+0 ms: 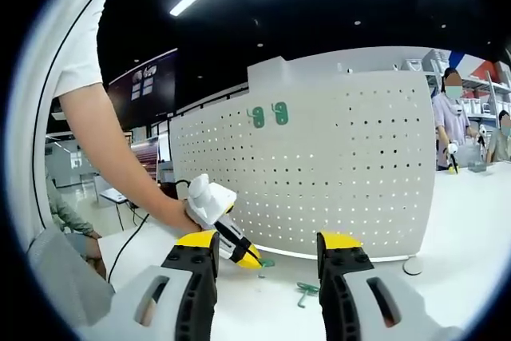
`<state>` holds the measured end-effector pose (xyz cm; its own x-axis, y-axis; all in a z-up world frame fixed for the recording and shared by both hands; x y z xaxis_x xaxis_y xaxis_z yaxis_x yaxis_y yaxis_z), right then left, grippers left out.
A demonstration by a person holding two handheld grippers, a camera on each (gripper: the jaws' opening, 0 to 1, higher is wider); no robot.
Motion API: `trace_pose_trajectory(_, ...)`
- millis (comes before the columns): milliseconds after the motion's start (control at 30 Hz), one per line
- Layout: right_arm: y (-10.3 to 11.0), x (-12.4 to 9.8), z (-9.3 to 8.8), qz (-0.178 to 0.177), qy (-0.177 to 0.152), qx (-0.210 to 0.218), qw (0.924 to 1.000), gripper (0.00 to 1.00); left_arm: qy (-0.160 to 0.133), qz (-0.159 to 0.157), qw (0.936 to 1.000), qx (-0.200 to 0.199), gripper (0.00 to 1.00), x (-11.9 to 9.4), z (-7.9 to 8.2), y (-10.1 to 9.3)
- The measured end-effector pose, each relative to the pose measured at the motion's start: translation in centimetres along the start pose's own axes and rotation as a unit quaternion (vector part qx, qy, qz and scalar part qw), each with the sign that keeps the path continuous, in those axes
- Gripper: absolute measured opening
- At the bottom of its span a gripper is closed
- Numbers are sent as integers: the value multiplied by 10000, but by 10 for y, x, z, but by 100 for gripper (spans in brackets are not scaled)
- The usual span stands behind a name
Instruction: Insert the hook assembly into the mounting plate slot until the hook locks in place.
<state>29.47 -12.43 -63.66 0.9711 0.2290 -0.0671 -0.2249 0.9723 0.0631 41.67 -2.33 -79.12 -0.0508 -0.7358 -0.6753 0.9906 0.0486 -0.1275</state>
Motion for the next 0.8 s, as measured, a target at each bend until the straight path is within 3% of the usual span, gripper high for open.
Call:
trace_pose_trajectory(533,-7,0,1,-83,8,108,9999,47,-390,234,9990,1,2,-13,18,-3)
trace_pose_trajectory(800,-5,0,5,-67,-21,106,9999,47,-809,397,9959,-11,2,-28,33,-6)
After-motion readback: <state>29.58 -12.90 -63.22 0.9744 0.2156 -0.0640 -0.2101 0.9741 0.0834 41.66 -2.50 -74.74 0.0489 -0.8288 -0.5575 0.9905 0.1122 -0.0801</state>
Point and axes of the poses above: the point that each gripper's makers call its tool centre point, and the gripper's own axes: x roughly forward along the fingers, y roughly to its left, z roughly out of its top, the point moved 1 cm from there along -x, roughly backward along the fingers, and after that the axes turned 15 degrees about -z, right-handed, at the moved point
